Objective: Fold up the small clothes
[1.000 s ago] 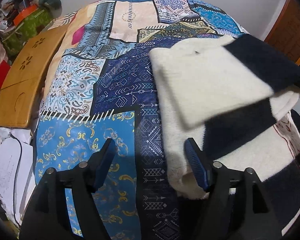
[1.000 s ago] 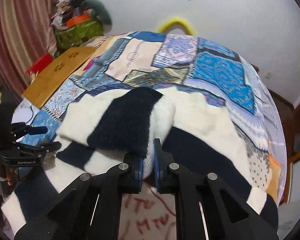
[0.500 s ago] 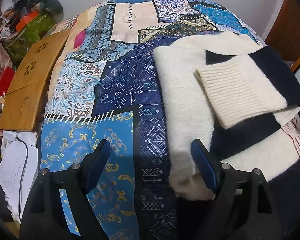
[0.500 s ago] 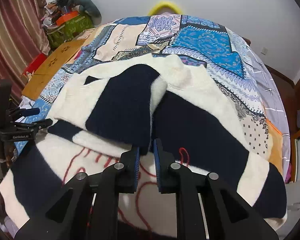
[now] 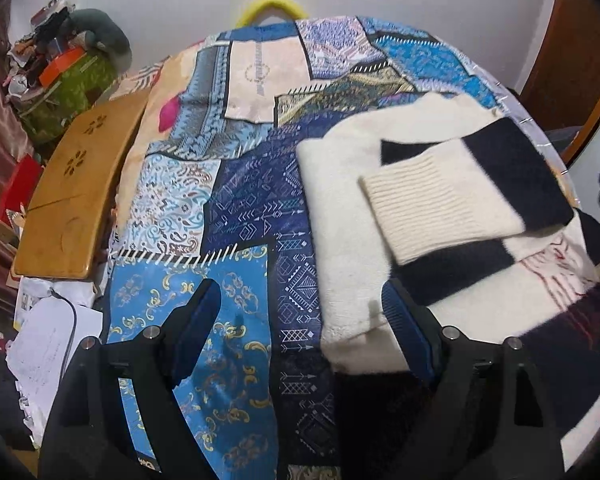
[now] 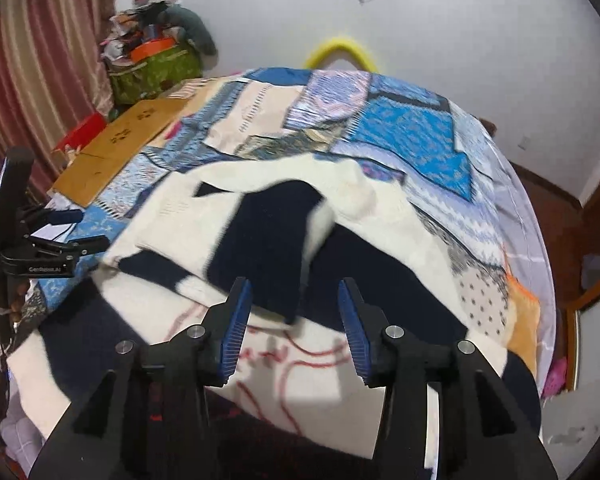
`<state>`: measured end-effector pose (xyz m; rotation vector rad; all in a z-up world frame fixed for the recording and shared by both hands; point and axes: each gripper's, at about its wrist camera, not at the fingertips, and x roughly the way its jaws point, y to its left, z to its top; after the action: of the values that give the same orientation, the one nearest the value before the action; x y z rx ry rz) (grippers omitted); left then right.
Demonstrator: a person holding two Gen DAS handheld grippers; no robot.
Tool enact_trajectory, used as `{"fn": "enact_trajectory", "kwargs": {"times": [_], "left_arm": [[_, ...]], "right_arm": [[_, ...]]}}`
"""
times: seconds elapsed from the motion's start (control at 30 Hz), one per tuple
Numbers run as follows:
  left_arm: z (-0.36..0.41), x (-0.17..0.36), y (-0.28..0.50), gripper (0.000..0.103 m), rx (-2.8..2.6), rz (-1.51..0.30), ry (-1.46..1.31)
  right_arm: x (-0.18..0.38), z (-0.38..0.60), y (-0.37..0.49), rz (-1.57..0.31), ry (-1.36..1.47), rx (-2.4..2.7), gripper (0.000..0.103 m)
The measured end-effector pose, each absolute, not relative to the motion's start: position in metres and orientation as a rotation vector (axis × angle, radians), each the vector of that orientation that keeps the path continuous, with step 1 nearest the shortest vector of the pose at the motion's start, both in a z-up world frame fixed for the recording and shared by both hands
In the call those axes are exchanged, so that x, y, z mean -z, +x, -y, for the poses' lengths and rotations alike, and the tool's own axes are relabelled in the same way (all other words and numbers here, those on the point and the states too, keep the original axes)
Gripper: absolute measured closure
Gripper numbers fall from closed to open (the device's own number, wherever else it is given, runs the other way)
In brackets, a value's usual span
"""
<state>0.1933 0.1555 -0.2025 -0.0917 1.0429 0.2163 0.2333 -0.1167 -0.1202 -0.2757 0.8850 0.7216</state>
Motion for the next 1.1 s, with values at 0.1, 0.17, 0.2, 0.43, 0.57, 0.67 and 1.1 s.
{"fn": "enact_trajectory", "kwargs": {"times": [0.1, 0.17, 0.2, 0.43, 0.57, 0.67, 1.1], "left_arm": [[-0.155, 0.193, 0.188, 0.020, -0.210, -1.020, -0.092], [-0.156, 0.189, 0.185, 0.020, -0.210, -1.008, -0.098], [-0.158, 0.186, 0.184, 0.020, -0.211, -1.002, -0.105], [-0.167, 0.182, 0.171, 0.020, -0.215, -0.984, -0.133], [-0.174, 0.186, 0.165, 0.020, -0.212, -0.989, -0.146], [-0.181, 0.191, 0.162, 0.020, -0.208, -1.000, -0.169], [-0.184, 0.216, 0.170, 0.020, -0.172, -1.064, -0.231]], "right_arm": [[0.118, 0.097, 0.228, -0.878, -0.283, -0.767, 0.061], [0.118, 0.079, 0.225, -0.877, -0.302, -0.798, 0.058], [0.119, 0.071, 0.222, -0.875, -0.313, -0.809, 0.056], [0.137, 0.013, 0.216, -0.917, -0.406, -0.888, 0.052], [0.153, -0.012, 0.213, -0.954, -0.466, -0.916, 0.052], [0.166, -0.030, 0.211, -0.986, -0.514, -0.934, 0.052], [0.196, -0.057, 0.213, -0.959, -0.650, -0.903, 0.072]]}}
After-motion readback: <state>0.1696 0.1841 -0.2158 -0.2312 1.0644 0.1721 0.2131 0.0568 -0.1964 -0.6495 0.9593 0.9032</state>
